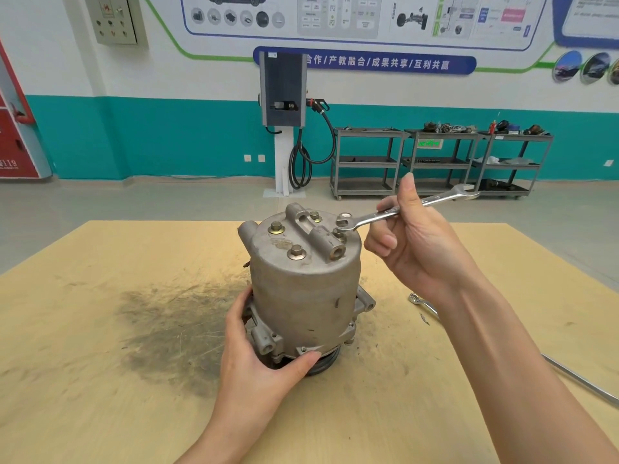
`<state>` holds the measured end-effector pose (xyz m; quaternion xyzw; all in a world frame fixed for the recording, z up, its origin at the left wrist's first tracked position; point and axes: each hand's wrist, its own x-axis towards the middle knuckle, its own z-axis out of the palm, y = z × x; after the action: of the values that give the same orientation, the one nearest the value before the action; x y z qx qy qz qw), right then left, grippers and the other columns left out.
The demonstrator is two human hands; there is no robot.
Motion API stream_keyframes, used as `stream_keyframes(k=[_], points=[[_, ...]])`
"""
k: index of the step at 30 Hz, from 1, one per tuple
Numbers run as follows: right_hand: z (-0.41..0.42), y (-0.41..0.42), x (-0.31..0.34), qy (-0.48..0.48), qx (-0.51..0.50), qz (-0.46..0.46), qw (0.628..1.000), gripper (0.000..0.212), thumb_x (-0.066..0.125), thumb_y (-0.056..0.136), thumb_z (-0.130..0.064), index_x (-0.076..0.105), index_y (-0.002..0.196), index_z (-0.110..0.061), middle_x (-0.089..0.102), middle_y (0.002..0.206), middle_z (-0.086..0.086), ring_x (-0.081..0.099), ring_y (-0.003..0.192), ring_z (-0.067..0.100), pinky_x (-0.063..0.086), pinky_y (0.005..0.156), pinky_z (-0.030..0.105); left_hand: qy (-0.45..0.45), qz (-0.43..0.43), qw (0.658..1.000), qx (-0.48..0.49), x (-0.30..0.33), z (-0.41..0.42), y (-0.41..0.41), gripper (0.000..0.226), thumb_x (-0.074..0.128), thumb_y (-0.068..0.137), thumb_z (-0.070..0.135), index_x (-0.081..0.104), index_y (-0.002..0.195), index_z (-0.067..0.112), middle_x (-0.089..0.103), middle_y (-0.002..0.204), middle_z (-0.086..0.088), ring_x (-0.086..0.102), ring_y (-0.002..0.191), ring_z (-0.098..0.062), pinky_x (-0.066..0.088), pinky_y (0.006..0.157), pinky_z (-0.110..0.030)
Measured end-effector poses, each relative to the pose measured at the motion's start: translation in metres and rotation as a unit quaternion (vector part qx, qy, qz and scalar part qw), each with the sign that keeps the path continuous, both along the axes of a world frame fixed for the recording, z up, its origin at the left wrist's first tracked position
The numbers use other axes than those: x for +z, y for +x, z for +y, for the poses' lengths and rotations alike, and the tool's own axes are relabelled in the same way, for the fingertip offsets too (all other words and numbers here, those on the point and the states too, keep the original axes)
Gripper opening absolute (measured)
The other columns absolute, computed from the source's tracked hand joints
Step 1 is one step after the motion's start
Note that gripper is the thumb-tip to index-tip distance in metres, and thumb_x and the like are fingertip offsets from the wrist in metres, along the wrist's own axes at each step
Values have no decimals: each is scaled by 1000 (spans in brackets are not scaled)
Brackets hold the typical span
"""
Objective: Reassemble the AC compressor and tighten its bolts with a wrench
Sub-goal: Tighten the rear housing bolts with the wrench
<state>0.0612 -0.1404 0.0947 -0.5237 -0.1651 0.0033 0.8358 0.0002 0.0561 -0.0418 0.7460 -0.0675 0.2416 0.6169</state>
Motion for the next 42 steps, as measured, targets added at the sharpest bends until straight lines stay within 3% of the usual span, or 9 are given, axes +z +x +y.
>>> stream_keyframes(k=[9, 21, 26, 30, 33, 37, 42], points=[[3, 0, -2, -1, 14, 26, 1000, 40, 50, 82, -53, 54, 79, -14, 45, 47, 0, 42, 46, 14, 40, 56, 25, -1, -4, 1000, -6, 0, 0, 0, 103, 85, 38, 64, 23, 119, 78, 37, 126, 50, 38, 120, 23, 35, 90, -12], [-2, -1, -1, 8, 58, 48, 997, 36, 51, 86, -48, 57, 77, -13, 47, 48, 1, 47, 45, 15, 44, 55, 25, -4, -2, 1000, -10, 1, 0, 0, 103, 85, 38, 61, 23, 119, 78, 36, 126, 50, 37, 120, 24, 34, 90, -11], [-5, 1, 0, 36, 80, 63, 994, 29, 57, 84, -40, 57, 84, -11, 52, 56, 3, 52, 51, 15, 50, 55, 24, -1, -6, 1000, -6, 0, 0, 0, 102, 84, 38, 61, 23, 117, 79, 36, 124, 52, 37, 119, 26, 36, 87, -10], [-16, 1, 3, 36, 111, 32, 993, 17, 52, 90, -21, 57, 98, -8, 64, 71, 6, 64, 67, 18, 56, 69, 28, -4, -5, 1000, -10, 0, 1, 0, 102, 86, 39, 60, 24, 117, 79, 37, 124, 52, 39, 118, 25, 39, 82, -3], [-17, 1, 5, 39, 77, -18, 996, 18, 51, 91, -22, 61, 96, -8, 67, 71, 6, 66, 67, 17, 56, 68, 27, -7, -6, 1000, -10, 0, 1, 1, 102, 86, 38, 60, 24, 116, 79, 37, 121, 53, 39, 117, 26, 39, 79, 3], [-8, -1, 6, 18, -26, -72, 997, 30, 52, 93, -30, 66, 76, -10, 57, 53, 2, 54, 48, 13, 49, 52, 23, -8, -2, 1000, -9, 0, 1, 2, 103, 86, 36, 61, 23, 115, 80, 36, 120, 54, 39, 116, 26, 38, 82, -6], [-1, -3, 3, -15, -63, -74, 995, 28, 46, 100, -27, 60, 84, -9, 55, 54, 2, 51, 50, 14, 48, 54, 23, -16, -2, 1000, -14, -1, 1, 2, 103, 87, 36, 60, 25, 116, 79, 39, 121, 52, 43, 117, 23, 40, 82, -6]])
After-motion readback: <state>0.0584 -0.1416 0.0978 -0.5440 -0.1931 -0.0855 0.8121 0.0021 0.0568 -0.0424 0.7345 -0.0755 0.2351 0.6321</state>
